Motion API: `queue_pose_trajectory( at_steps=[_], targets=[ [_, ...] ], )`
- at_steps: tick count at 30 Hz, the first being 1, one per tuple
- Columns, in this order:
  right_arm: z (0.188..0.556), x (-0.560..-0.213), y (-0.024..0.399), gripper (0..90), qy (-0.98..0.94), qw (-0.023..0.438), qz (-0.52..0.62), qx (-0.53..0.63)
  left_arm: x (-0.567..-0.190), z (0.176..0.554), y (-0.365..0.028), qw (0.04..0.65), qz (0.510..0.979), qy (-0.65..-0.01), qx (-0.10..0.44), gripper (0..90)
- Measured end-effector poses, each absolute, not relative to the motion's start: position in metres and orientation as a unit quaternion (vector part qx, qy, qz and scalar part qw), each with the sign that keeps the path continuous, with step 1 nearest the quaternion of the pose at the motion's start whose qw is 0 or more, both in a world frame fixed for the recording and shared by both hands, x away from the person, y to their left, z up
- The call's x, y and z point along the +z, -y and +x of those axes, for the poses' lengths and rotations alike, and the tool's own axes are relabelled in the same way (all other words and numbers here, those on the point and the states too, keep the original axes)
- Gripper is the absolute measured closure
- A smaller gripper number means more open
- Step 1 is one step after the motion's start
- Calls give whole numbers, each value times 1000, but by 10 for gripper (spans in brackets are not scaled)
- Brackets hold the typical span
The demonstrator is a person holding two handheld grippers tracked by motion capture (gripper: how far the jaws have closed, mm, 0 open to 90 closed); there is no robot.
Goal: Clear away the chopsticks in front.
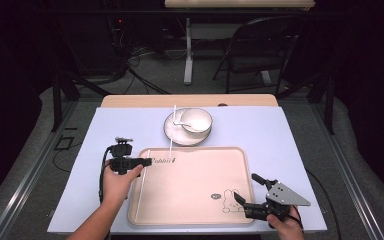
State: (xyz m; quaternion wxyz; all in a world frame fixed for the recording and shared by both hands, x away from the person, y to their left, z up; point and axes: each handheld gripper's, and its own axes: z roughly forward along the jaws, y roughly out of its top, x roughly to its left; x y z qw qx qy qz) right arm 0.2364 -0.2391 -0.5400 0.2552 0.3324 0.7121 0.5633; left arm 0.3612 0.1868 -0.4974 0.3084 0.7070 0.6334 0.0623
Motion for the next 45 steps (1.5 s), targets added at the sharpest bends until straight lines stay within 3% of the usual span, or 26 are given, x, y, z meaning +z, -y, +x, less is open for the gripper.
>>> queue_pose_trajectory(
  at_steps=[45],
  targets=[
    [237, -540, 239, 143, -712, 256, 332, 563, -464, 411, -176, 307, 721, -616, 77, 415]
  ],
)
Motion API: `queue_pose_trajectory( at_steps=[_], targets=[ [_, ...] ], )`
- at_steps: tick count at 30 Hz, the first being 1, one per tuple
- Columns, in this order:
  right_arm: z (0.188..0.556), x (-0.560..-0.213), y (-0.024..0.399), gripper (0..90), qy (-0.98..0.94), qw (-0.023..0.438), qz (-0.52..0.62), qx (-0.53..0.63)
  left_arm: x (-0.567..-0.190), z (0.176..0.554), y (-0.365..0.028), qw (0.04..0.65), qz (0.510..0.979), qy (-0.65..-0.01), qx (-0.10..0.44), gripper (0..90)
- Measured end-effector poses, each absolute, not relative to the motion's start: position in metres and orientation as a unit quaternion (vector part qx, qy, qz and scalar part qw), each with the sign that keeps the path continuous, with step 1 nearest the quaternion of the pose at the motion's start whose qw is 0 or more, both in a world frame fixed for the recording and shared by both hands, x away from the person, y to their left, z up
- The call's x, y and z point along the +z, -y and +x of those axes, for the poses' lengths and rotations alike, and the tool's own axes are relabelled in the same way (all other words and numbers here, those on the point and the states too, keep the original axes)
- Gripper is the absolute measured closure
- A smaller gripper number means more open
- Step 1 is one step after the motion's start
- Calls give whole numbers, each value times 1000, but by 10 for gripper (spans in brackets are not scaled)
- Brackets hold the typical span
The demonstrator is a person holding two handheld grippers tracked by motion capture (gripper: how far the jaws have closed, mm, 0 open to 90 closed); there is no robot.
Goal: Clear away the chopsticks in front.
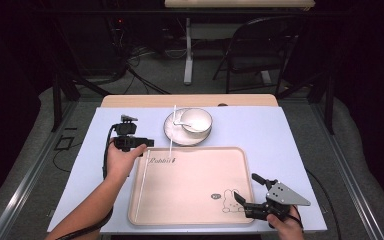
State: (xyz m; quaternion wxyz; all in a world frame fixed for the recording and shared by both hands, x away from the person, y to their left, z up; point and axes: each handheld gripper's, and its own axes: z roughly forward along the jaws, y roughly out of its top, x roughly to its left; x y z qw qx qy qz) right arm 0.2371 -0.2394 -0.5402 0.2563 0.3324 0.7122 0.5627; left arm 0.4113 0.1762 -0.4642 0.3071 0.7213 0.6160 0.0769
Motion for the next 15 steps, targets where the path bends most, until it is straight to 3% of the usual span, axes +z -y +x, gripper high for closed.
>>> queue_pose_trajectory(
  at_steps=[15],
  targets=[
    [237, -540, 240, 143, -711, 254, 335, 564, -453, 431, -160, 324, 726, -602, 71, 420]
  ],
)
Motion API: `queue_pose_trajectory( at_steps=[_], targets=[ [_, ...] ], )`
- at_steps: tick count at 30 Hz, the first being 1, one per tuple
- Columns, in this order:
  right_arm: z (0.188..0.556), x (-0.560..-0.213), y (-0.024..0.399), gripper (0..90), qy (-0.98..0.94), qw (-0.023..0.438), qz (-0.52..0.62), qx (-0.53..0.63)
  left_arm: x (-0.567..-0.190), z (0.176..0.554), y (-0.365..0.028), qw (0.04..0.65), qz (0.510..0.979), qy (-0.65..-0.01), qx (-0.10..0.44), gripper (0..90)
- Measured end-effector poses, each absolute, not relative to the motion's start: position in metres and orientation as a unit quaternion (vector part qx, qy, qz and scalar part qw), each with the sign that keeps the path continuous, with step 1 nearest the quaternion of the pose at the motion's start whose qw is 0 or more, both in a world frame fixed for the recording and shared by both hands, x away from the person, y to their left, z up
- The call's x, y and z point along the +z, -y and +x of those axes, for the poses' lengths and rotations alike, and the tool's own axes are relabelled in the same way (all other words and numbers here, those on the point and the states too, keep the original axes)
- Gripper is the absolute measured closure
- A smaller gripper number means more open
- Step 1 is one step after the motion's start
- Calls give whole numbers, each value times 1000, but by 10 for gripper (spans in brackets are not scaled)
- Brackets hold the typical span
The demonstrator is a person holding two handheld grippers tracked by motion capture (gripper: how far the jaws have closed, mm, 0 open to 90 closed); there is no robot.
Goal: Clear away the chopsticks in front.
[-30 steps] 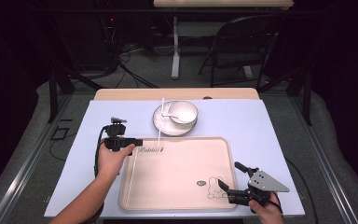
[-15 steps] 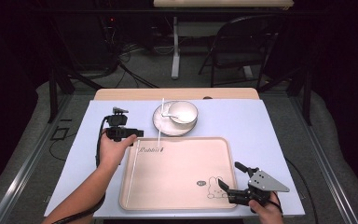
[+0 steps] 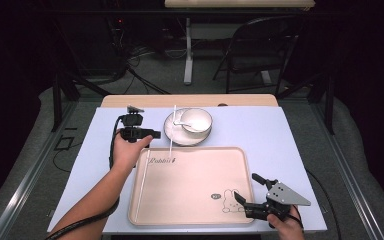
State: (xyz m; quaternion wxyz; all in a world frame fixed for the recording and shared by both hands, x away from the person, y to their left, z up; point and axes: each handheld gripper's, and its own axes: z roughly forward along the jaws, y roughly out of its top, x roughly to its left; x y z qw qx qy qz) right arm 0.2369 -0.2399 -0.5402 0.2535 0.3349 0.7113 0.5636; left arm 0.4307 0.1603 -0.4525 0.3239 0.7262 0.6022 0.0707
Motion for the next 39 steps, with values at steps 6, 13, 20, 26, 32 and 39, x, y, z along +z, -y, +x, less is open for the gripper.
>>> queue_pose_trajectory(
  at_steps=[6, 13, 20, 26, 32, 39],
  targets=[
    [237, -540, 240, 143, -711, 254, 334, 564, -445, 440, -153, 328, 727, -599, 76, 423],
    [237, -540, 240, 143, -711, 256, 332, 564, -444, 451, -148, 323, 725, -602, 87, 394],
    [237, -540, 241, 143, -711, 256, 331, 565, -447, 460, -148, 305, 727, -607, 101, 338],
    [236, -540, 241, 143, -712, 256, 330, 565, -450, 466, -149, 270, 733, -614, 115, 344],
    [236, -539, 241, 143, -712, 256, 330, 564, -452, 472, -154, 276, 728, -614, 126, 385],
    [236, -539, 240, 143, -713, 256, 329, 564, -457, 480, -163, 278, 717, -624, 136, 407]
  ],
)
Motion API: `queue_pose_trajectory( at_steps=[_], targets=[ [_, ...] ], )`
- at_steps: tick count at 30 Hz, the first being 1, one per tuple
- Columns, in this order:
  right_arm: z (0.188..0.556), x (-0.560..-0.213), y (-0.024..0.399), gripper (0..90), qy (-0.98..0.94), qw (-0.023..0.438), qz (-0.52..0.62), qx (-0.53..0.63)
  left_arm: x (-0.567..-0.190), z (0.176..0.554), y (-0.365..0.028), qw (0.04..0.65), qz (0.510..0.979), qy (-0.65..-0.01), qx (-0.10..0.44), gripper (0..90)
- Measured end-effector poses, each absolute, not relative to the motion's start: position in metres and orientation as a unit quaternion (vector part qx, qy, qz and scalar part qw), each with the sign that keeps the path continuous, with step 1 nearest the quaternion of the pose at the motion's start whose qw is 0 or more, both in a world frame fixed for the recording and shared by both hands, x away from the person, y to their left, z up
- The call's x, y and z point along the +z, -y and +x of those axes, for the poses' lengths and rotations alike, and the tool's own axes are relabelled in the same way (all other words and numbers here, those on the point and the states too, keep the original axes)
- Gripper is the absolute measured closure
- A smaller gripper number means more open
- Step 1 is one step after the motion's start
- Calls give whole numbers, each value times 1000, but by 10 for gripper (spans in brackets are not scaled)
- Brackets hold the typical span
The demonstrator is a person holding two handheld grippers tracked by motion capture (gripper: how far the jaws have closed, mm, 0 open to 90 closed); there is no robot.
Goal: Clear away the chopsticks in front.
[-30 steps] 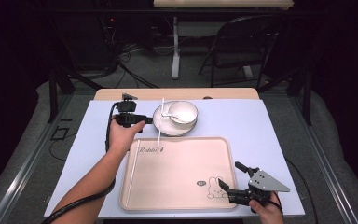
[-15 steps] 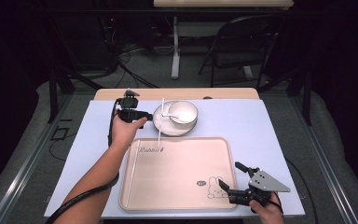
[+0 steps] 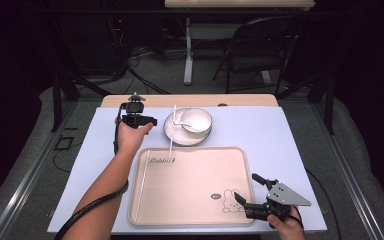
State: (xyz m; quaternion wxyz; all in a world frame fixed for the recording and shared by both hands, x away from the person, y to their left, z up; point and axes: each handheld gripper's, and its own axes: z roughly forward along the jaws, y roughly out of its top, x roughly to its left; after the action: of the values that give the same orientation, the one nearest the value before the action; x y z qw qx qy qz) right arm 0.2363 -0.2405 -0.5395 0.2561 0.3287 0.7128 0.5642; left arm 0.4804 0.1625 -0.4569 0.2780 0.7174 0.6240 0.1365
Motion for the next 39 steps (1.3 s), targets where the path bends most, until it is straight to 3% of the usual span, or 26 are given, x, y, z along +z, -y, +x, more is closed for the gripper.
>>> queue_pose_trajectory(
  at_steps=[4, 6, 20, 28, 31, 39],
  targets=[
    [236, -540, 241, 143, -713, 256, 329, 564, -459, 484, -165, 272, 717, -628, 131, 402],
    [236, -539, 240, 143, -714, 256, 328, 564, -460, 486, -166, 289, 715, -617, 156, 375],
    [236, -540, 240, 143, -716, 251, 329, 563, -469, 496, -170, 276, 703, -642, 135, 292],
    [236, -540, 240, 143, -716, 250, 329, 563, -473, 500, -160, 272, 712, -633, 137, 291],
    [236, -540, 240, 143, -715, 251, 329, 564, -473, 503, -155, 269, 710, -639, 126, 378],
    [237, -540, 240, 143, -715, 252, 328, 563, -473, 506, -151, 274, 705, -642, 124, 348]
  ],
)
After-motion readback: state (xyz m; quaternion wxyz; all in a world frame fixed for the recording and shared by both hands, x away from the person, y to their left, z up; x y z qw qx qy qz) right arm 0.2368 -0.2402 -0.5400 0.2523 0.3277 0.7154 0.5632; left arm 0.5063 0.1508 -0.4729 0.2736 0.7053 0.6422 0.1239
